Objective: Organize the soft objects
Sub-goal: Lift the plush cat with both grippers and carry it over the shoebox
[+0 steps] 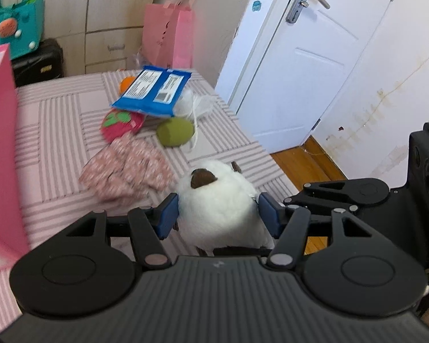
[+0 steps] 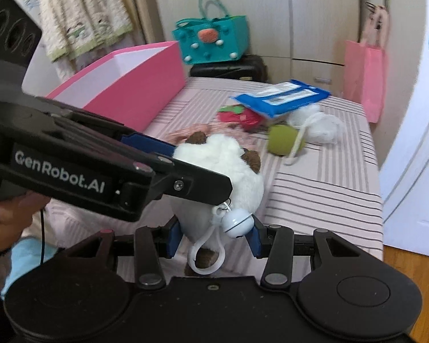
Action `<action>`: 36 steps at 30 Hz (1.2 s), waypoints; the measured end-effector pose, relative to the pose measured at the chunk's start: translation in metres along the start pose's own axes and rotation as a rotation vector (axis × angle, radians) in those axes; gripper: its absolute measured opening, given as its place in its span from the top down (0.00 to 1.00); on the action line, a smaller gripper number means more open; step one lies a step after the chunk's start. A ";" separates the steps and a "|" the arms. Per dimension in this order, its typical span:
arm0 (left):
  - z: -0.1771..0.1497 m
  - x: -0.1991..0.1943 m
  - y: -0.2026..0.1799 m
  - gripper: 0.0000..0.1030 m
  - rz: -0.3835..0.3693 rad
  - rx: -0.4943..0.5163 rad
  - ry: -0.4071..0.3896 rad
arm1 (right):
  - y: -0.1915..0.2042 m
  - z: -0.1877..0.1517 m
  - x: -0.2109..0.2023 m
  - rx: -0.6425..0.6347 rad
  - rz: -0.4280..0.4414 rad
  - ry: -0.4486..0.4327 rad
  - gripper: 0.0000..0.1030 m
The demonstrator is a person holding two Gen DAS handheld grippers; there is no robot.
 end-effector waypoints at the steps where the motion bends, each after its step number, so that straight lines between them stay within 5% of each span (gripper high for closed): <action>1: -0.002 -0.006 0.001 0.42 0.001 -0.015 0.006 | 0.005 0.001 -0.003 -0.009 0.010 0.004 0.50; 22: -0.035 -0.160 0.041 0.42 0.090 -0.260 -0.030 | 0.140 0.044 -0.050 -0.248 0.242 0.043 0.50; 36: 0.013 -0.242 0.098 0.43 0.240 -0.185 -0.328 | 0.194 0.138 -0.038 -0.334 0.302 -0.134 0.50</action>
Point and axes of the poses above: each gripper's, at about its wrist camera, not at the fingertips, and x roughly the way its jaws point, y to its left, z to its top, the point moved 9 cm from there along x, roughly the way its jaws point, and after that the axes turned 12 degrees about -z, right-handed, at the moved point
